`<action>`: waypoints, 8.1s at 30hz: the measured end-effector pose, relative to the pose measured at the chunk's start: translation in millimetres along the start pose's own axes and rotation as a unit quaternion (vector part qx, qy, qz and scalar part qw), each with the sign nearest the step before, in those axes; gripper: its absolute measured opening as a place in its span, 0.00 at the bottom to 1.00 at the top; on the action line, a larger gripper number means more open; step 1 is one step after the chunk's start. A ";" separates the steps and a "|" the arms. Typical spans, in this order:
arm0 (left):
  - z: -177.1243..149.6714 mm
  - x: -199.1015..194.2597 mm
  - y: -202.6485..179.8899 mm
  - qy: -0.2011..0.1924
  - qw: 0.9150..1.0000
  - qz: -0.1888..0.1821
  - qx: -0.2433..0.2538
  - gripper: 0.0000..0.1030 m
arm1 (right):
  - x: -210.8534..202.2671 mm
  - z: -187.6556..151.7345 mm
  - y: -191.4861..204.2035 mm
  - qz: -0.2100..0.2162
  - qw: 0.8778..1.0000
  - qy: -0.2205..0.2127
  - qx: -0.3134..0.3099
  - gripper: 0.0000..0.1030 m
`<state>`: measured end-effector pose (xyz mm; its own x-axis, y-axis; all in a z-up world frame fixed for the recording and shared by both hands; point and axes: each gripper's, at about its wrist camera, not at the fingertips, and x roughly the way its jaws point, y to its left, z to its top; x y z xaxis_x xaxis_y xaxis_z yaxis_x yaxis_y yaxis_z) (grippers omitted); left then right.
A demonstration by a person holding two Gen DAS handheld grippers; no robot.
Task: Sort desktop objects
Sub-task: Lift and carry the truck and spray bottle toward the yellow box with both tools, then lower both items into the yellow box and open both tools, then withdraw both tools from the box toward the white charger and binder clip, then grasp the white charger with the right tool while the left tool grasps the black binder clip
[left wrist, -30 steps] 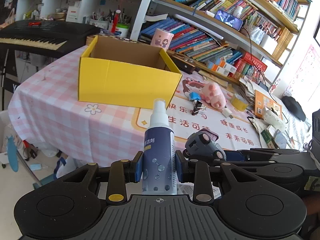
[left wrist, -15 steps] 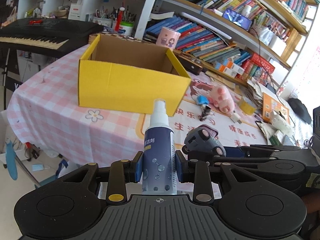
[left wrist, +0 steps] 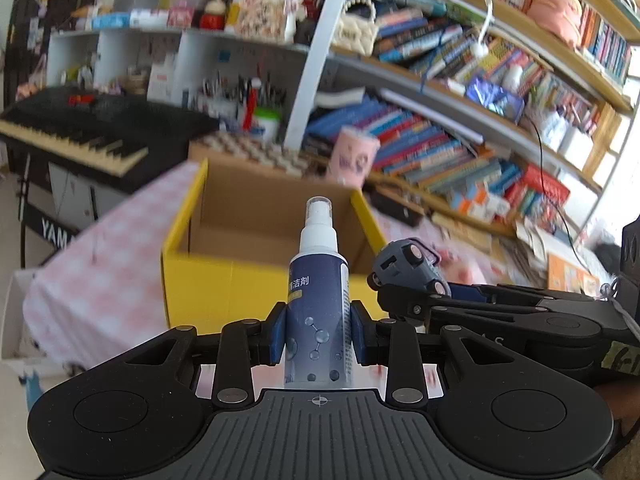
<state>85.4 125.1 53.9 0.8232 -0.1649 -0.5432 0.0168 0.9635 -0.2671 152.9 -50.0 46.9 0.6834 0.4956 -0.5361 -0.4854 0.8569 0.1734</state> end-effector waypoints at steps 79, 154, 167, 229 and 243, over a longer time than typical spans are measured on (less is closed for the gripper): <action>35.4 12.2 -14.8 -0.085 0.980 0.145 0.105 0.91 | 1.8 29.6 -38.1 -0.048 0.997 -0.053 -0.037 0.64; -106.7 -15.0 -74.1 0.055 0.990 0.048 0.119 0.94 | -107.4 -142.6 -15.3 -0.200 0.976 0.052 0.071 0.77; -93.6 24.9 -107.9 0.066 0.990 0.042 0.121 0.94 | -98.7 -128.7 -68.9 -0.202 0.974 0.066 0.080 0.77; -59.4 210.9 -201.7 0.144 0.981 0.110 0.065 0.85 | 32.4 -83.0 -294.2 -0.135 0.985 0.109 0.023 0.27; -56.2 235.5 -192.7 0.138 0.984 0.106 0.033 0.23 | 11.8 -84.8 -290.6 -0.109 0.985 0.125 0.041 0.24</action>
<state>244.1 -111.3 -67.3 0.6272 -0.0005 -0.7789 -0.0951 0.9925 -0.0771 255.8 -305.2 -79.9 0.6054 0.2576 -0.7530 -0.2892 0.9527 0.0934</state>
